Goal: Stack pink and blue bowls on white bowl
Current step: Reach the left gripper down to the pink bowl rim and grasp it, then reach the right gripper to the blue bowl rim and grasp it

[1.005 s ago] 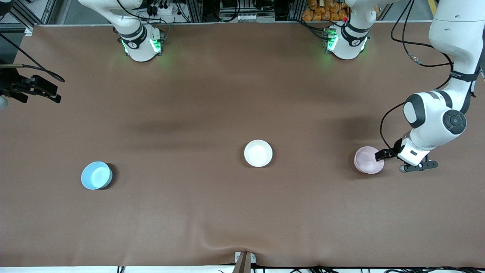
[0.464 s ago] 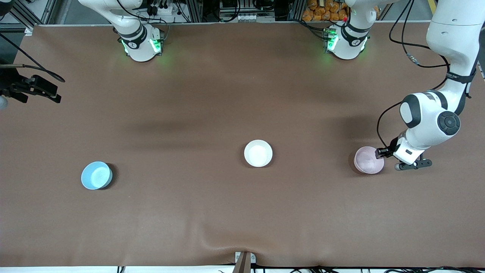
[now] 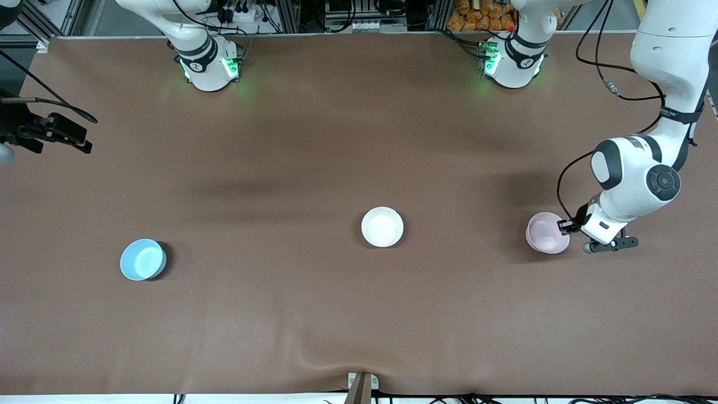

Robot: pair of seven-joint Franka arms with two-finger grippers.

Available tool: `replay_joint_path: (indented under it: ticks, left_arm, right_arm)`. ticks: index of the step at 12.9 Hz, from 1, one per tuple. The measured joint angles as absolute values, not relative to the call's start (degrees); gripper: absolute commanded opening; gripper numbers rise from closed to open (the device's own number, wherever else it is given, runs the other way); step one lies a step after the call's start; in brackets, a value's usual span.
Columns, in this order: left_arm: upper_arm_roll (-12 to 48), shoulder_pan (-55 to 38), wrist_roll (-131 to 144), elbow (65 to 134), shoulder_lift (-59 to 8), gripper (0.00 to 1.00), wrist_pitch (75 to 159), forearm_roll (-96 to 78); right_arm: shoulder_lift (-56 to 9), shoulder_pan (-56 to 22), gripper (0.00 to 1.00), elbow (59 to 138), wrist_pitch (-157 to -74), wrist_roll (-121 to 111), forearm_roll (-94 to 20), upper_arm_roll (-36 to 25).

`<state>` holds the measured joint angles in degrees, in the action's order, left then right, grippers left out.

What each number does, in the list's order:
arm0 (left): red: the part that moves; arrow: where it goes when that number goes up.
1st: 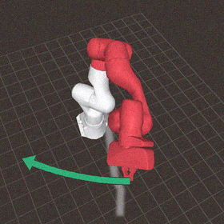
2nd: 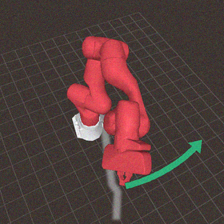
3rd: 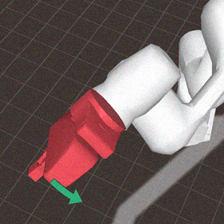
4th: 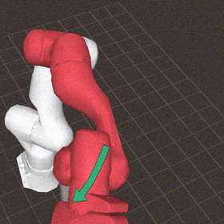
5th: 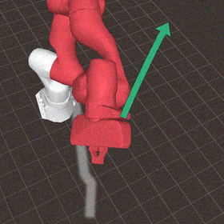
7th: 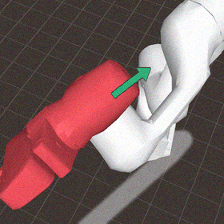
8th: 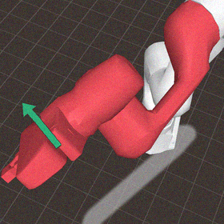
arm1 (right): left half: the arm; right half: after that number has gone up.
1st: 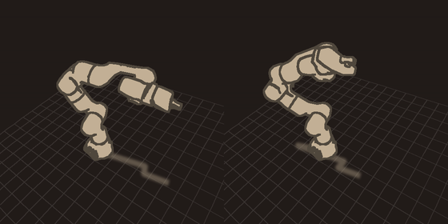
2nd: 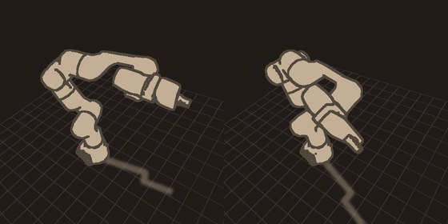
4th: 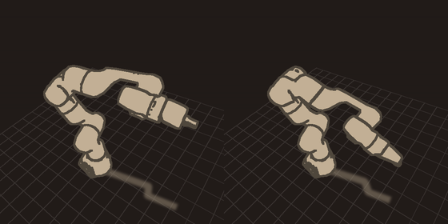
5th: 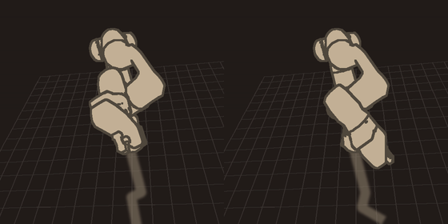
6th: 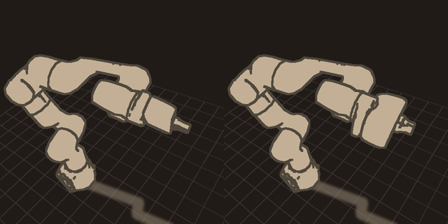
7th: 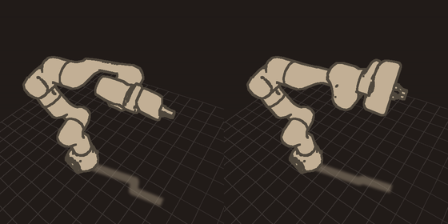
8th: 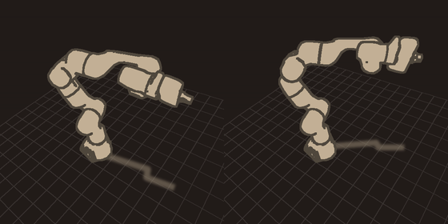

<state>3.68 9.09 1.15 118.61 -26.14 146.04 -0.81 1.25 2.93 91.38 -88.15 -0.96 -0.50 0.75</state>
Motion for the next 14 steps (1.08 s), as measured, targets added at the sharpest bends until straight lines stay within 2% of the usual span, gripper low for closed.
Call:
replay_joint_path:
  ticks: [7, 14]
  left_arm:
    - [4.4, 9.1, 1.2, 118.3, -26.1, 0.00, 146.1, -0.8]
    - [4.6, 9.1, 1.2, 118.2, -26.1, 0.00, 146.1, -0.8]
  right_arm:
    - [-0.5, 3.0, 1.00, 90.9, -89.0, -1.0, -0.6, 0.7]
    - [-11.8, 4.8, 1.00, 89.0, -92.4, -1.0, -0.5, 0.2]
